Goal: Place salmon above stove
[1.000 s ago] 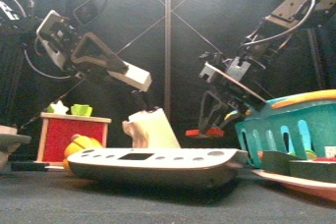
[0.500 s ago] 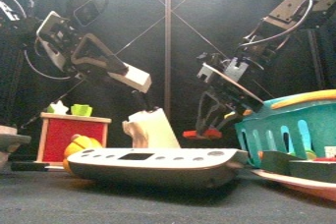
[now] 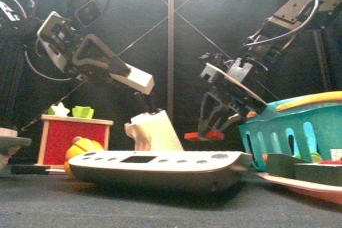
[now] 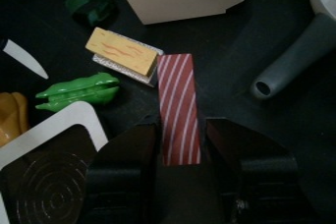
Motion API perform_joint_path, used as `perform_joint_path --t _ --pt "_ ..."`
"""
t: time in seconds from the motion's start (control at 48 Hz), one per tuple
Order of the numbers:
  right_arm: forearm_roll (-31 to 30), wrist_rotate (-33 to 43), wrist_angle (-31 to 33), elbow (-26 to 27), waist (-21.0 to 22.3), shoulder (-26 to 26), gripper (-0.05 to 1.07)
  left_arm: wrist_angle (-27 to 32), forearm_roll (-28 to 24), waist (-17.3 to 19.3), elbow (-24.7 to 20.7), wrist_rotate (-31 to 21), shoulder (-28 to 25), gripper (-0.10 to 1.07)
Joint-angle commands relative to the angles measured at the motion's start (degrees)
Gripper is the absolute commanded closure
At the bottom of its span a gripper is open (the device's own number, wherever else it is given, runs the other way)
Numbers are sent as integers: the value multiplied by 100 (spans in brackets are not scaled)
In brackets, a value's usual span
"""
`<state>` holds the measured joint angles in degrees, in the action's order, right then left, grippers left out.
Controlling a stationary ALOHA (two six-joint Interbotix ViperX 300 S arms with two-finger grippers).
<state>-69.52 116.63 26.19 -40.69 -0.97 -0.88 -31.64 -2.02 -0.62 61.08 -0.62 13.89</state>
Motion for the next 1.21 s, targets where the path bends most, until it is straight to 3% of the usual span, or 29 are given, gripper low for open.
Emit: perform_joint_path --t 0.0,0.271,1.188 --pt "-35 -9 0 123 9 105 32 -26 9 0 -114 9 9 49" --pt "-35 -9 -18 123 9 105 19 -26 9 0 -105 9 18 49" --pt "-149 -9 -44 132 0 105 19 -26 9 9 -105 -9 26 49"
